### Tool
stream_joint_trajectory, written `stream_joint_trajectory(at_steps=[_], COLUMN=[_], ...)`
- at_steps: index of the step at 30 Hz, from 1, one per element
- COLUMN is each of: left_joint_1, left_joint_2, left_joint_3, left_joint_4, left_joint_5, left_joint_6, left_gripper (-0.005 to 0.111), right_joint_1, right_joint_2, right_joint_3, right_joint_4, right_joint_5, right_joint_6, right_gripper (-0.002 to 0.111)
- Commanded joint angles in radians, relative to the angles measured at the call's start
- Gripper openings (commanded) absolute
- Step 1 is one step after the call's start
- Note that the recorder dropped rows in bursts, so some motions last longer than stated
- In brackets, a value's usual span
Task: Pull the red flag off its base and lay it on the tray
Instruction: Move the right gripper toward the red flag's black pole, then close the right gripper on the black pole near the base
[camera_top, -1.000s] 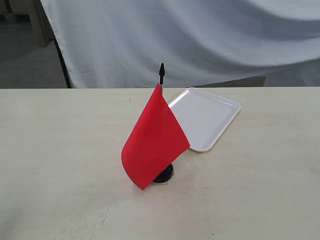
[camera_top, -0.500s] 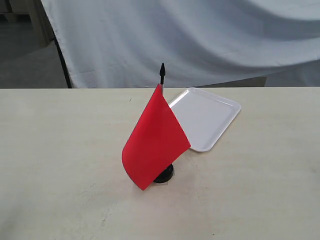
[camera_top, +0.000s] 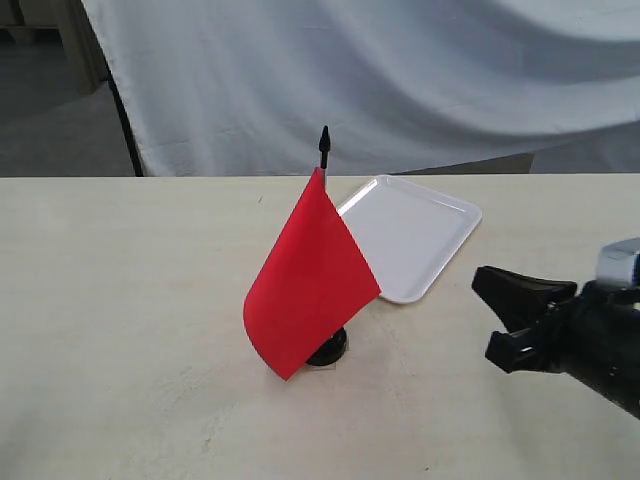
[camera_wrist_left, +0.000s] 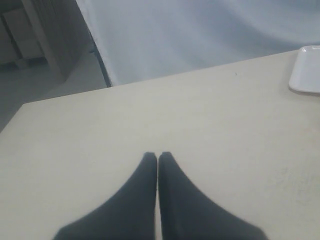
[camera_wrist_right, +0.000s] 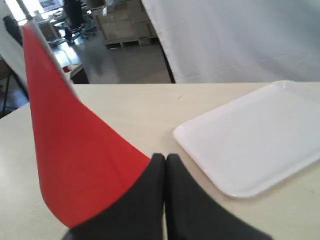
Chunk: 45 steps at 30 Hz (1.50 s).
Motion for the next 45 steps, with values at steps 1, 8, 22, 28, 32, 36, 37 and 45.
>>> stream_joint_trajectory(at_steps=[1, 8, 22, 28, 32, 36, 37, 45], left_joint_1=[0.003, 0.003, 0.000, 0.000, 0.000, 0.000, 0.000, 0.000], left_joint_2=[-0.001, -0.001, -0.001, -0.001, -0.001, -0.001, -0.001, -0.001], left_joint_3=[0.002, 0.002, 0.002, 0.002, 0.002, 0.002, 0.002, 0.002], left_joint_4=[0.000, 0.000, 0.000, 0.000, 0.000, 0.000, 0.000, 0.000], left_joint_5=[-0.012, -0.012, -0.012, -0.012, -0.012, -0.012, -0.012, -0.012], left_joint_6=[-0.007, -0.007, -0.007, -0.007, -0.007, -0.007, -0.007, -0.007], left_gripper=[0.001, 0.001, 0.001, 0.001, 0.001, 0.001, 0.001, 0.001], right_joint_1=[0.060, 0.175, 0.196, 0.237, 0.303, 0.339, 0.339, 0.359], right_joint_2=[0.122, 0.141, 0.141, 0.153, 0.195, 0.251, 0.263, 0.403], right_joint_3=[-0.095, -0.171, -0.179, -0.184, -0.224, -0.275, -0.289, -0.427], right_joint_4=[-0.062, -0.134, -0.132, -0.104, -0.057, 0.059, 0.075, 0.084], right_joint_5=[-0.058, -0.005, 0.097, 0.059, 0.064, 0.066, 0.066, 0.064], right_joint_6=[-0.050, -0.050, -0.073, -0.142, -0.199, -0.250, -0.250, -0.247], right_gripper=[-0.001, 0.000, 0.104, 0.104, 0.104, 0.104, 0.104, 0.104])
